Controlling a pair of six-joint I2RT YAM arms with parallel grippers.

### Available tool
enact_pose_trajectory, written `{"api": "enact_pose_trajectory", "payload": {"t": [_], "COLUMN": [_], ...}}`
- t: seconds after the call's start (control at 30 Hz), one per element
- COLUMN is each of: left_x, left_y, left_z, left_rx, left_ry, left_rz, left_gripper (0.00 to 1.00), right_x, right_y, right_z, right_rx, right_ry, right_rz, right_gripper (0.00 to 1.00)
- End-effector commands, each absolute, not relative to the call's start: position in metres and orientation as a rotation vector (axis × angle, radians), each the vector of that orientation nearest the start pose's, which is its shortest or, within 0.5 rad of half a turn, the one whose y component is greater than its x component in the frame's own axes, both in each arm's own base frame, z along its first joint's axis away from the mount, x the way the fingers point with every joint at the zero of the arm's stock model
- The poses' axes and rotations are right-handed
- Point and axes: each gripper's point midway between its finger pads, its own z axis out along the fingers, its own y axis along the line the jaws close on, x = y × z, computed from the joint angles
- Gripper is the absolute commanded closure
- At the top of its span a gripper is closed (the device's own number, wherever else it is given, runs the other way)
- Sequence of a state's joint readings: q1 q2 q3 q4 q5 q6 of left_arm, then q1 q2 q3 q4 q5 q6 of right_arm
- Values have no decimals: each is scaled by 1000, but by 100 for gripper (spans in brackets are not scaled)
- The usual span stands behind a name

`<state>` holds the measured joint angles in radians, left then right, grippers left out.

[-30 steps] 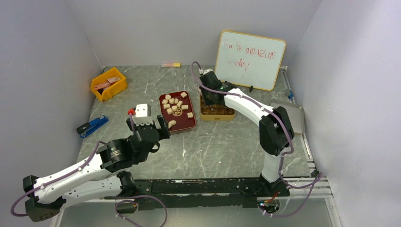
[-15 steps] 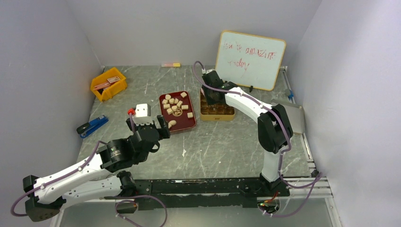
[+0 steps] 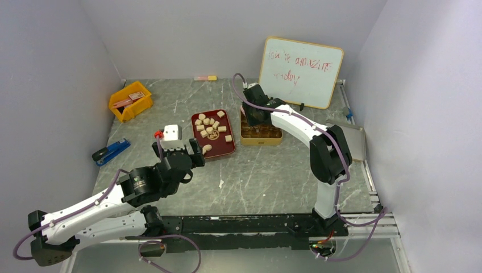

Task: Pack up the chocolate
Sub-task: Place the fake chocolate in the packing box.

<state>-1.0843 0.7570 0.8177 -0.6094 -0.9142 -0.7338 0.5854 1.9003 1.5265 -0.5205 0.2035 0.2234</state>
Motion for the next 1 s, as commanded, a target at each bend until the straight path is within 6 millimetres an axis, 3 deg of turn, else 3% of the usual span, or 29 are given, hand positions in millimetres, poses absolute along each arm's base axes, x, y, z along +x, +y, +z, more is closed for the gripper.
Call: {"api": "enact_pose_trajectory", "payload": {"t": [0.0,0.27,0.57,0.73,0.97], "left_x": [216,216,216,216,215], "left_y": [-143,-144,-146,-148,-146], "left_z": [244,244,243,244,246], "left_rx": [-195,-199,-201,-201,-212], "left_ry": [1869,1871,1875,1878,1877], "left_rz": [-264,-267,-273,-279,-282], "left_gripper": [8,8,9,9,9], "right_x": [430,429,423,413,385], "right_y": [247,247,248,251,276], "right_z": [131,139,162,174,179], "right_rx": [-333,-335,-340,-352,-436], "right_ry": [2347,2335,2295,2275,2260], "right_rz": [141,161,202,228,259], "right_gripper": [63,64,72,72,72]}}
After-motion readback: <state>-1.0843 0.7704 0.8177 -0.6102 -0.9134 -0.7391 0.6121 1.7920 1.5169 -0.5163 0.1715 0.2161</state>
